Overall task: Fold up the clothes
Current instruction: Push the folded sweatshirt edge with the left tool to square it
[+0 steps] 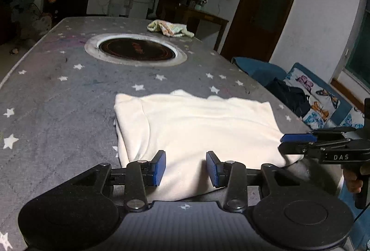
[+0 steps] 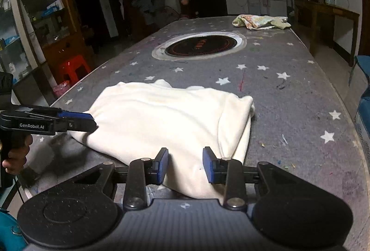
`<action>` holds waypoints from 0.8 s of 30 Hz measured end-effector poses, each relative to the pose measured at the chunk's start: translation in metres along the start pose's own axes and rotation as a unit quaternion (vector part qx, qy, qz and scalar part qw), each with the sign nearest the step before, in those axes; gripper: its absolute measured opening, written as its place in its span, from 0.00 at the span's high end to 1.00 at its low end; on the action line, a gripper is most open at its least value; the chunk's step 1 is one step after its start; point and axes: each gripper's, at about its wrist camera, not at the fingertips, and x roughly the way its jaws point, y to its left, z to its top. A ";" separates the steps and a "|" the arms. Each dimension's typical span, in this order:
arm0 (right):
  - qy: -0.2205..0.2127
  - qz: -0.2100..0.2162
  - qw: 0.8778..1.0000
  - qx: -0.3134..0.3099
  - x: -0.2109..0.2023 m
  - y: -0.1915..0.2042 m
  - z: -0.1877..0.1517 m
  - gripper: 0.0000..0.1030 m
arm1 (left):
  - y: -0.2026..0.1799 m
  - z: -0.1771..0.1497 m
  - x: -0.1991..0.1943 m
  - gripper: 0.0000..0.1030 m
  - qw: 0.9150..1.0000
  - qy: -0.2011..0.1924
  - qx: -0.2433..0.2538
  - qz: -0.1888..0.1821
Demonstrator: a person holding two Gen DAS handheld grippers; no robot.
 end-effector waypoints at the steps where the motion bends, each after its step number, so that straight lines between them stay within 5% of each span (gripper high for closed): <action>1: -0.002 0.001 1.000 0.001 -0.001 0.001 0.000 0.68 | 0.001 0.000 -0.002 0.59 1.000 -0.004 -0.002 0.000; 10: 0.004 0.002 1.000 -0.003 0.001 0.005 0.000 0.68 | 0.008 -0.003 -0.007 0.58 1.000 -0.009 -0.013 0.007; 24: 0.021 0.032 0.993 -0.109 0.011 0.054 0.024 0.62 | 0.024 0.002 -0.036 0.52 0.998 -0.042 -0.041 0.022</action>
